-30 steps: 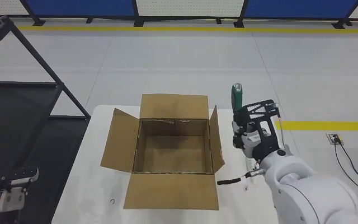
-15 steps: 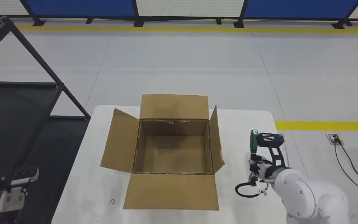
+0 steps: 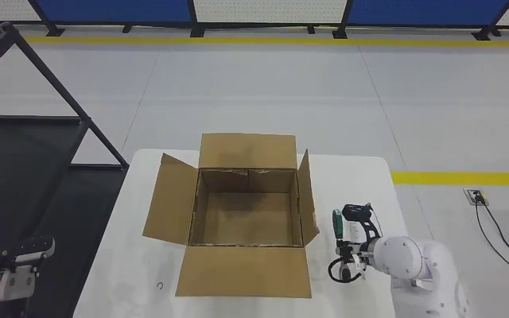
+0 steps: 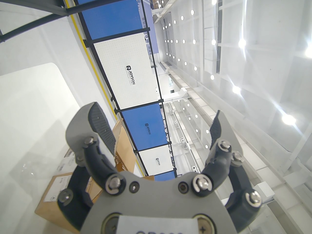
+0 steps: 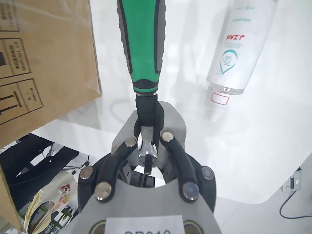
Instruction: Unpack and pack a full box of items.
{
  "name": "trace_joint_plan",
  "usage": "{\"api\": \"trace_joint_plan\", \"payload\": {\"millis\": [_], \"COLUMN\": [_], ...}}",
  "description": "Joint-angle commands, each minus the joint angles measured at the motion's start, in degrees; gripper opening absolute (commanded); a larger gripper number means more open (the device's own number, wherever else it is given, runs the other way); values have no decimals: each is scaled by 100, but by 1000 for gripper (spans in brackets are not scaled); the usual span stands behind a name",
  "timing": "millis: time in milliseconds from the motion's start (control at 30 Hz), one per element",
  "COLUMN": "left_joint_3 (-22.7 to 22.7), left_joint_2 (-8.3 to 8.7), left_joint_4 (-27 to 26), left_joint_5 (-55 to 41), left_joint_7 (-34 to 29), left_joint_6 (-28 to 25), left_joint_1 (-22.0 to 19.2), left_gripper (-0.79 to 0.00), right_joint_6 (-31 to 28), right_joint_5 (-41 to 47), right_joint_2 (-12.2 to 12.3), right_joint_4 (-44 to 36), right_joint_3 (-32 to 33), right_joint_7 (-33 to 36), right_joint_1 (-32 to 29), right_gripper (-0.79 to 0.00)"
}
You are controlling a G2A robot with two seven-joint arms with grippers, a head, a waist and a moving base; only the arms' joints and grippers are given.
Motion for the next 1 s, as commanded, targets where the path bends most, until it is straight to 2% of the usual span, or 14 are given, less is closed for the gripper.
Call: {"api": "trace_joint_plan", "payload": {"millis": [0,400,500,700,833,967], "left_joint_3": [0,0,0,0,0,0], "left_joint_2": [0,0,0,0,0,0], "left_joint_4": [0,0,0,0,0,0], "left_joint_5": [0,0,0,0,0,0], "left_joint_7": [0,0,0,0,0,0], "left_joint_6": [0,0,0,0,0,0], "left_joint_1": [0,0,0,0,0,0], "left_gripper": [0,0,0,0,0,0], "right_joint_6": [24,355,379,436,470,541], "right_joint_5": [-75,-264,-245,-193,-116,-96], "right_joint_2": [14,108,143,220,275,335], "right_joint_4": [302,1254,1325,1473,1325,574], "right_joint_3": [-91,-456,-500,-570,-539,-345], "right_joint_7": [102,102,102,102,102,85], "right_joint_1": [158,664,705,787,755,486], "right_gripper": [-785,-779,-646,-557,-557,-573]}}
